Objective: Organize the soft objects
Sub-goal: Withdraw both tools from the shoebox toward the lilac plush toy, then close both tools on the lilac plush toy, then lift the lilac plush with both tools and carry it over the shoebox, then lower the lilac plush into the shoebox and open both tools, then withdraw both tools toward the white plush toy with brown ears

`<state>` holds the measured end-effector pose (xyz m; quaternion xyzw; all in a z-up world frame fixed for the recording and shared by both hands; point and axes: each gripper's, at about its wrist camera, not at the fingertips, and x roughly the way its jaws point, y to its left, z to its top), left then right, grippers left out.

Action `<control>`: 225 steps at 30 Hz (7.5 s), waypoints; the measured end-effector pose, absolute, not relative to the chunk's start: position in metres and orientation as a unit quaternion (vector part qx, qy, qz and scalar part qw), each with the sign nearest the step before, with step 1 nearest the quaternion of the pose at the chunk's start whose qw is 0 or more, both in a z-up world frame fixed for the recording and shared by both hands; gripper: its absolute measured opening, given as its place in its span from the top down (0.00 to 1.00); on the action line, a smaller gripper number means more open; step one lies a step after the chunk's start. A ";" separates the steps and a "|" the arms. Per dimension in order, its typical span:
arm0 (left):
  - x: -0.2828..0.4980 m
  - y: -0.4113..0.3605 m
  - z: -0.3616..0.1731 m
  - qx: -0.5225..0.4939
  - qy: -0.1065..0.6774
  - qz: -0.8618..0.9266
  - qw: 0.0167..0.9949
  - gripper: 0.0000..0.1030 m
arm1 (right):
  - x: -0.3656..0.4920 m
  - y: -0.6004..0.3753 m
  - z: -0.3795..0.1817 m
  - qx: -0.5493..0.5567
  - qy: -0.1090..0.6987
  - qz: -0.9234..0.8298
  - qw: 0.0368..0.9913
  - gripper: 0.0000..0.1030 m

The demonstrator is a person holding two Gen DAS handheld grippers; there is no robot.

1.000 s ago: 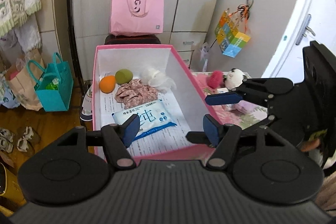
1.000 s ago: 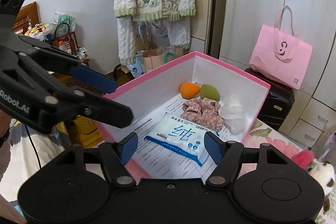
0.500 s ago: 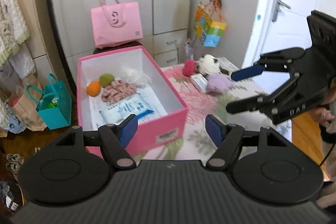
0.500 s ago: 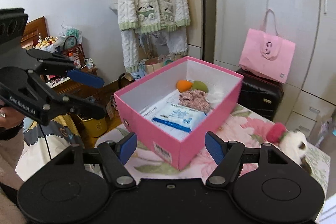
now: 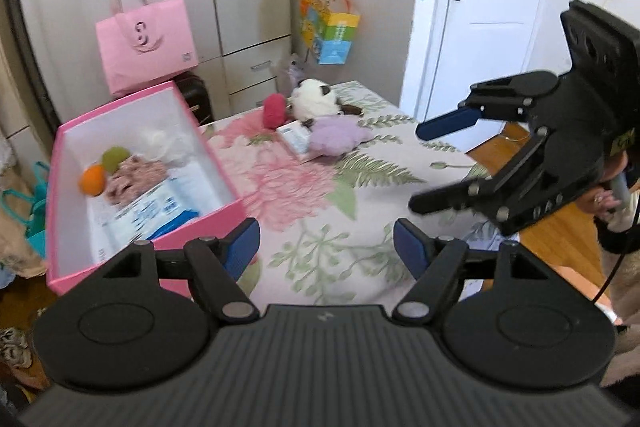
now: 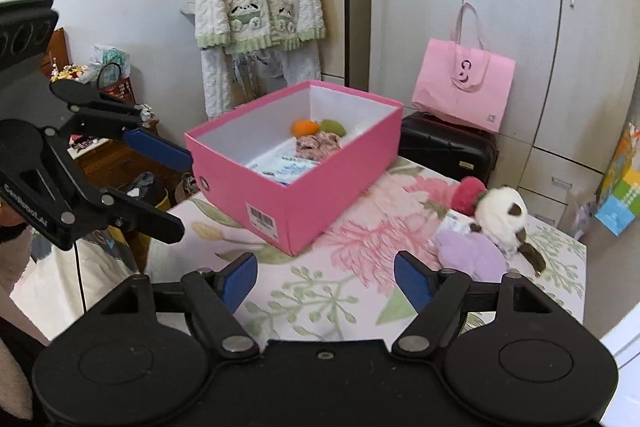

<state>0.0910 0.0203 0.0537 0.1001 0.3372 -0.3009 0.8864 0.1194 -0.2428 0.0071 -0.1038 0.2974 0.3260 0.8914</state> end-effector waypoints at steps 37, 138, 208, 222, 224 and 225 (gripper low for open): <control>0.259 -0.087 -0.064 -0.038 0.327 -0.255 0.909 0.42 | 0.311 -0.329 -0.117 -0.074 0.299 0.362 0.880 0.14; 0.104 0.099 0.075 -0.021 0.321 -0.207 0.924 0.62 | 0.124 -0.103 0.019 -0.182 0.217 0.341 0.896 0.18; 0.114 0.114 0.089 0.022 0.270 -0.187 0.944 0.43 | 0.172 -0.128 0.042 -0.118 0.265 0.406 0.866 0.20; 0.083 0.064 0.074 0.068 0.290 -0.241 0.924 0.41 | 0.122 -0.216 0.033 -0.088 0.259 0.373 0.887 0.19; 0.083 0.055 0.067 0.078 0.301 -0.250 0.917 0.41 | 0.120 -0.231 0.023 -0.076 0.268 0.361 0.890 0.19; 0.084 0.051 0.064 0.080 0.305 -0.253 0.915 0.41 | 0.119 -0.239 0.017 -0.072 0.273 0.354 0.892 0.19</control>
